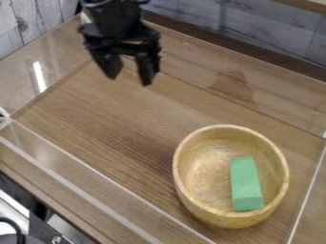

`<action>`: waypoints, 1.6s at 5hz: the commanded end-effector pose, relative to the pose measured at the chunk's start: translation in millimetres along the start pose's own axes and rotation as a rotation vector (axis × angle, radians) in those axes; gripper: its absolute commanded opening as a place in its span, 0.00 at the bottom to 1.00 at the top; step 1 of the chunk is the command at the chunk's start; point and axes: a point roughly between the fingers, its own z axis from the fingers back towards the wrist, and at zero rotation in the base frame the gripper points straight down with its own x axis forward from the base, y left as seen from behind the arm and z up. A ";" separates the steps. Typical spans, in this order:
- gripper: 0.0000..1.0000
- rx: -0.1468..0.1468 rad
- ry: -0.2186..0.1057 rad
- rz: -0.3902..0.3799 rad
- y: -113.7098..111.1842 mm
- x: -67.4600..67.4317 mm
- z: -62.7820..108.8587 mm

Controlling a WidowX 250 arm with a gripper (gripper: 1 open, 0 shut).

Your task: Put green object into wooden bowl

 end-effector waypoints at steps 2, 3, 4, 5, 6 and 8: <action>1.00 0.077 -0.048 0.142 -7.7 21.1 -23.0; 1.00 0.097 -0.052 0.128 6.7 22.5 -28.5; 1.00 0.104 -0.044 0.117 17.3 23.4 -29.5; 1.00 0.111 -0.041 0.149 19.0 30.8 -33.1; 1.00 0.113 -0.031 0.167 16.1 35.0 -36.4; 1.00 0.085 -0.009 0.088 1.2 18.9 -35.6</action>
